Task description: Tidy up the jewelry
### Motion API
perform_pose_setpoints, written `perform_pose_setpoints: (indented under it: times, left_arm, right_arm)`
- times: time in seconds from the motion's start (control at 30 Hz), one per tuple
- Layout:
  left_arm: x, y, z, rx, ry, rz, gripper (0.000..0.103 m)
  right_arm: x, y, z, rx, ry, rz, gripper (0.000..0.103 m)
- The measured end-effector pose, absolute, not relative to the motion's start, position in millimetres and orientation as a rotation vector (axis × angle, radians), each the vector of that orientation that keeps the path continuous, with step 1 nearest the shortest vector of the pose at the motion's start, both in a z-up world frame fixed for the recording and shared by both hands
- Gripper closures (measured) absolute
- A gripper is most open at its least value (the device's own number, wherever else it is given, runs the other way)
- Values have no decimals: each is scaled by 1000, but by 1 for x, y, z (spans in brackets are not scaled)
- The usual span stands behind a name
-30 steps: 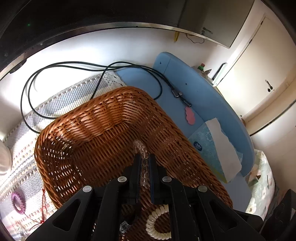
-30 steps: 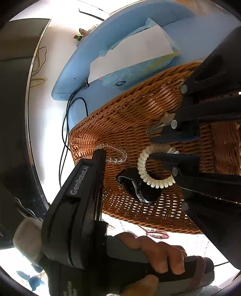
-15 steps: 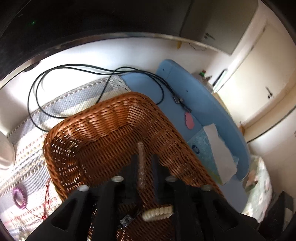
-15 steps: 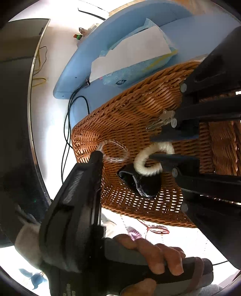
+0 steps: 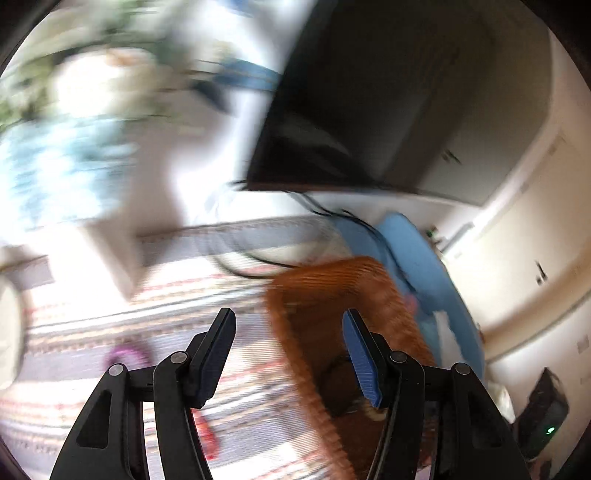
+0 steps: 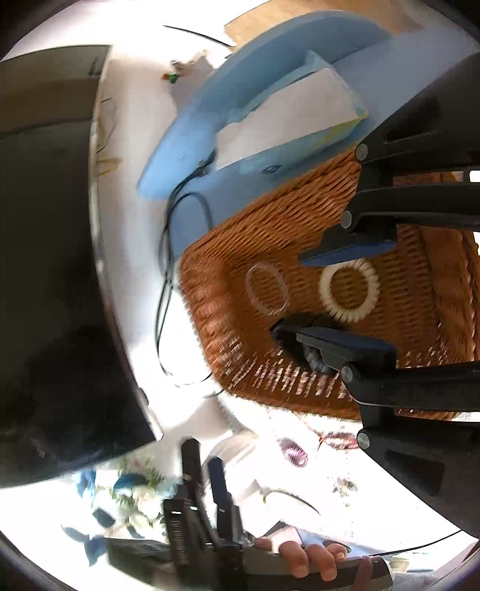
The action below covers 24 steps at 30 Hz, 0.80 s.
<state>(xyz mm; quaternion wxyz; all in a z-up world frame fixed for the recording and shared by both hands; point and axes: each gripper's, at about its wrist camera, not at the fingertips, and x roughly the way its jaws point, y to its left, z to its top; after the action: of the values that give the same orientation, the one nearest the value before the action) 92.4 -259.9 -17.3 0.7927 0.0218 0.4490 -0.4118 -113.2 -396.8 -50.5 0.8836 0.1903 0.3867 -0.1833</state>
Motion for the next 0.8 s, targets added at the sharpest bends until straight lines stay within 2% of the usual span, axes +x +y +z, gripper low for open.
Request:
perform_pose_setpoints:
  times: [0.17, 0.37, 0.6, 0.8]
  left_arm:
    - [109, -191, -11, -21, 948, -782, 41]
    - [122, -124, -27, -101, 960, -654, 41]
    - [119, -50, -65, -184, 1023, -505, 41]
    - [102, -32, -106, -141, 1117, -468, 41]
  right_arm:
    - [-90, -363, -26, 311, 751, -265, 66]
    - [-51, -301, -16, 274, 749, -30, 66]
    - [-11, -243, -66, 227, 945, -13, 66]
    - [5, -233, -121, 264, 1095, -12, 66]
